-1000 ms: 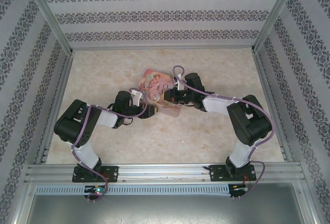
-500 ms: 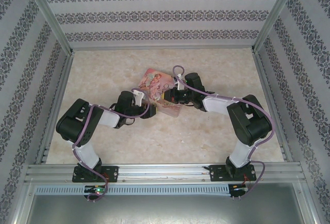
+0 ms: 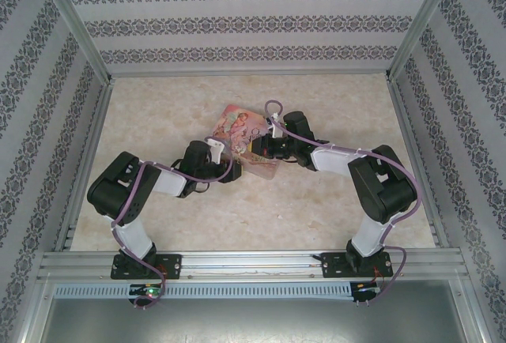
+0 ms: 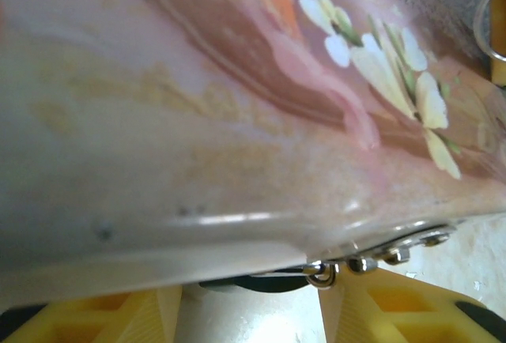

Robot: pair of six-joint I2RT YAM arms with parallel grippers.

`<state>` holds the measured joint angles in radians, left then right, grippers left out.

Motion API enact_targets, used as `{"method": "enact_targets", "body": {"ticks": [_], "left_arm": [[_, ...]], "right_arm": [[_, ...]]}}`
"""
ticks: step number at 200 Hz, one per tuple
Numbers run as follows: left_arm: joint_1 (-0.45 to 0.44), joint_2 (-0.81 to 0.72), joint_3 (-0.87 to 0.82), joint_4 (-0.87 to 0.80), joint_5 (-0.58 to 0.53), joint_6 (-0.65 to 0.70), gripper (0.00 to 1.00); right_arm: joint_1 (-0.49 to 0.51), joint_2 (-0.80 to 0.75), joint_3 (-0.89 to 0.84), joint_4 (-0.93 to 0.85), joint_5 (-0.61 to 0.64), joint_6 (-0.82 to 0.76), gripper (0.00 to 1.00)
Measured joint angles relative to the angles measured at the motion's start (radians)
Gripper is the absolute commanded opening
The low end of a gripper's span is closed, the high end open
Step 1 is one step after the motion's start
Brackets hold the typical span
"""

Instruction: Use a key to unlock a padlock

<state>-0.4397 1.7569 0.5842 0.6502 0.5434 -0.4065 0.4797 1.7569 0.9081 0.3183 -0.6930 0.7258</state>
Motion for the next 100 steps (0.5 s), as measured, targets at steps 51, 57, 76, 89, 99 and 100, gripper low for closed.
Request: {"method": "enact_targets", "body": {"ticks": [51, 57, 76, 89, 99, 100], "left_arm": [[-0.013, 0.000, 0.009, -0.020, -0.015, 0.002, 0.47], [-0.013, -0.001, 0.010, -0.022, -0.017, 0.003, 0.46], [-0.019, -0.003, 0.014, -0.034, -0.028, 0.006, 0.45], [-0.024, -0.005, 0.018, -0.045, -0.035, 0.008, 0.44], [-0.027, -0.006, 0.023, -0.056, -0.041, 0.008, 0.44], [-0.028, -0.006, 0.023, -0.058, -0.042, 0.009, 0.44]], "right_arm": [[0.000, 0.000, 0.000, 0.000, 0.000, 0.000, 0.00], [0.000, 0.000, 0.000, 0.000, 0.000, 0.000, 0.00], [0.000, 0.000, 0.000, 0.000, 0.000, 0.000, 0.00], [0.000, 0.000, 0.000, 0.000, 0.000, 0.000, 0.00], [0.000, 0.000, 0.000, 0.000, 0.000, 0.000, 0.00], [0.000, 0.000, 0.000, 0.000, 0.000, 0.000, 0.00]]}}
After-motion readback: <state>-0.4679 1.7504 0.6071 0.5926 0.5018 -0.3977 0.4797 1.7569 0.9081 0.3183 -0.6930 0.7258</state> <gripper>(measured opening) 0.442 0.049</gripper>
